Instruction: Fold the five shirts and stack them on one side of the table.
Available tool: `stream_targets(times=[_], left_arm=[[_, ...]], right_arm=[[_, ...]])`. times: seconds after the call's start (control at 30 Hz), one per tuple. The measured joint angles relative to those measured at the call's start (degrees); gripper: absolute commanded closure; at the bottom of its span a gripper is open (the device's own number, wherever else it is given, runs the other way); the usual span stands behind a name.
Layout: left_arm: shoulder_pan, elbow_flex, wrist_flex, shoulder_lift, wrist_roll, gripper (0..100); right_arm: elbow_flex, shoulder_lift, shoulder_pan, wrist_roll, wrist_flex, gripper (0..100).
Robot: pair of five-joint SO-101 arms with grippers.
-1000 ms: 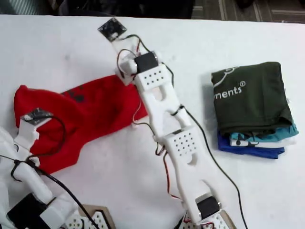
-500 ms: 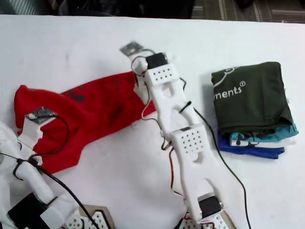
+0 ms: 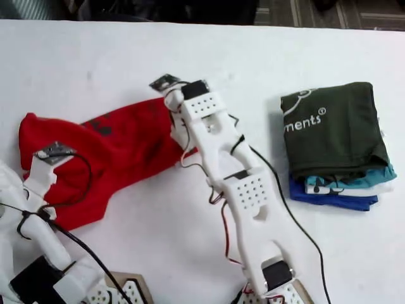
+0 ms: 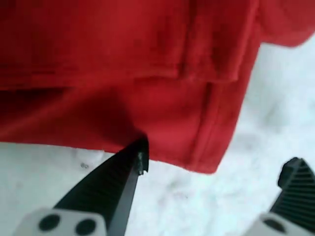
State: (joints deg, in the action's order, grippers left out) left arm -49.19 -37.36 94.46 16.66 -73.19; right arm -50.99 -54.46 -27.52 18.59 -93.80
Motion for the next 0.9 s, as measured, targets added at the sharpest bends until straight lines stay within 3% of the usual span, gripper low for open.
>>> stream_targets(times=[0.1, 0.3, 0.6, 0.9], left_arm=[[0.00, 0.00, 0.00, 0.00, 0.00, 98], [0.00, -0.18, 0.00, 0.00, 0.09, 98], [0.00, -0.18, 0.00, 0.00, 0.09, 98], [0.00, 2.64, 0.00, 0.00, 2.99, 98]], right_arm=[[0.00, -1.05, -0.88, 0.00, 0.53, 62.8], [-0.97, -4.04, -1.23, 0.00, 0.53, 84.4], [-1.14, -3.96, -0.88, 5.45, -0.18, 97.8], [0.53, 6.24, 0.97, 7.56, -4.13, 98.1]])
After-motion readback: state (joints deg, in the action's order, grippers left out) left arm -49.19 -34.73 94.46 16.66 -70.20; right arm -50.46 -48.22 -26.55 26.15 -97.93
